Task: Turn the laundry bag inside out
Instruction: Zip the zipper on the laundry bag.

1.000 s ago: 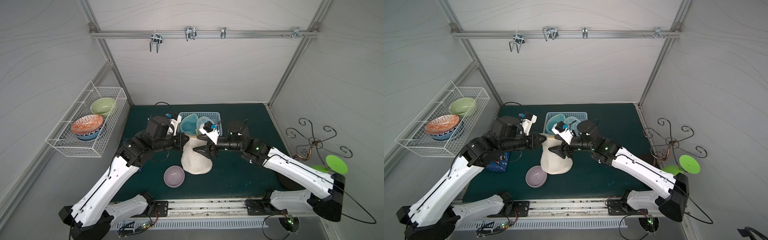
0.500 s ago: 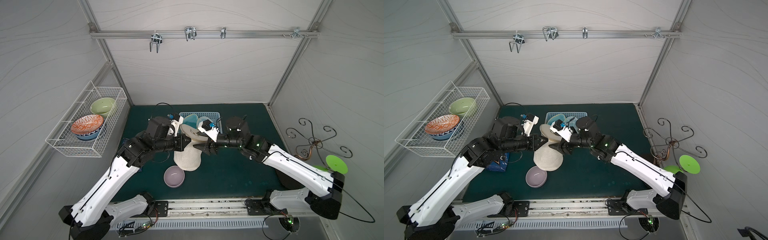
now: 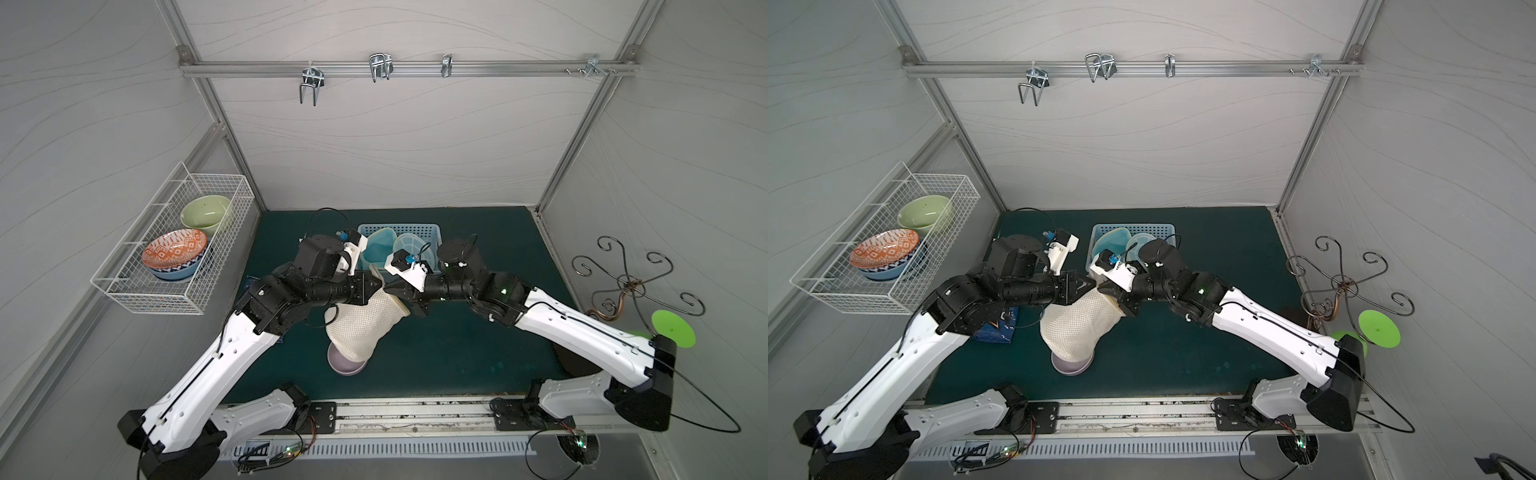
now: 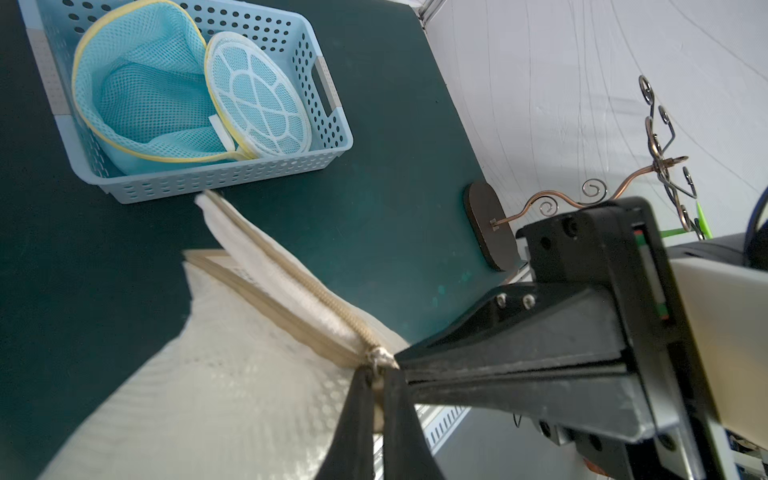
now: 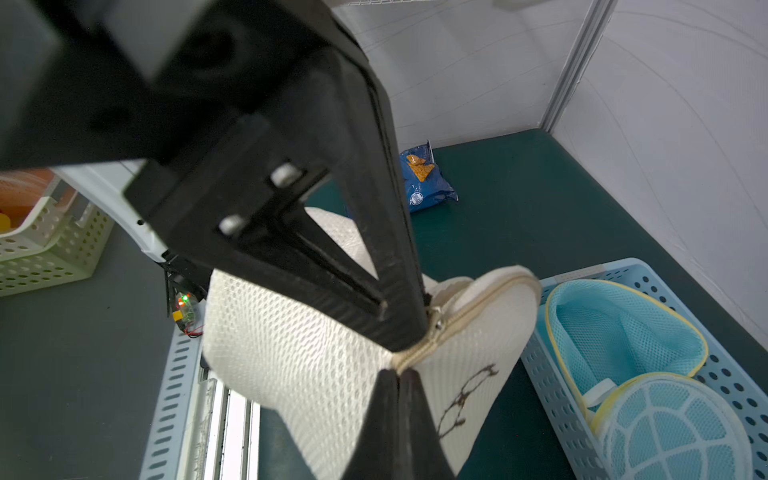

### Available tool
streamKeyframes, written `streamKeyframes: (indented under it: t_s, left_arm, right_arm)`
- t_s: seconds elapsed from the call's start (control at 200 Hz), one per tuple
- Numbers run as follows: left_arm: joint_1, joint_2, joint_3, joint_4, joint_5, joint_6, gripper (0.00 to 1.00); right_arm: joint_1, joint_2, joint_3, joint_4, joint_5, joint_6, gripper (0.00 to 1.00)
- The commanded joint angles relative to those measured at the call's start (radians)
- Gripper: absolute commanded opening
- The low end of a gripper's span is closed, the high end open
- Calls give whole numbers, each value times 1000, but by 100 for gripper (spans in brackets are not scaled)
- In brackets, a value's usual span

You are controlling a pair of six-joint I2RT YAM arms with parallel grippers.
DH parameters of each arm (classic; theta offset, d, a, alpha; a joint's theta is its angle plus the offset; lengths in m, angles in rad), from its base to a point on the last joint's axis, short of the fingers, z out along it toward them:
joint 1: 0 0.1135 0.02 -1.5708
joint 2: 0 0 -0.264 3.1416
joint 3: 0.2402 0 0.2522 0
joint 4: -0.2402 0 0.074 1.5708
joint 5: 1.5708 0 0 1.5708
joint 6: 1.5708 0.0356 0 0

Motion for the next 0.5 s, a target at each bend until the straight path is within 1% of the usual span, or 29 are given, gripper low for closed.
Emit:
streamKeyframes:
  t_s: [0.0, 0.105, 0.17, 0.32, 0.365, 0.43, 0.495]
  left_arm:
    - [39, -21, 40, 47, -70, 26, 0]
    - [129, -42, 21, 71, -6, 10, 0]
    - [156, -42, 30, 65, -11, 24, 0]
    - [201, -14, 46, 51, -39, 72, 0]
    - [217, -3, 40, 52, -44, 81, 0]
    - [247, 1, 21, 61, -37, 86, 0]
    - [282, -7, 11, 65, -18, 92, 0]
  right_arm:
    - [10, -76, -45, 29, -14, 15, 0]
    - [3, -141, -105, 56, -54, 35, 0]
    - [-8, -193, -155, 86, -80, 87, 0]
    - [-31, -315, -250, 130, -182, 136, 0]
    - [-40, -357, -283, 155, -188, 154, 0]
    - [-75, -416, -319, 167, -204, 178, 0]
    - [-141, -471, -366, 180, -217, 217, 0]
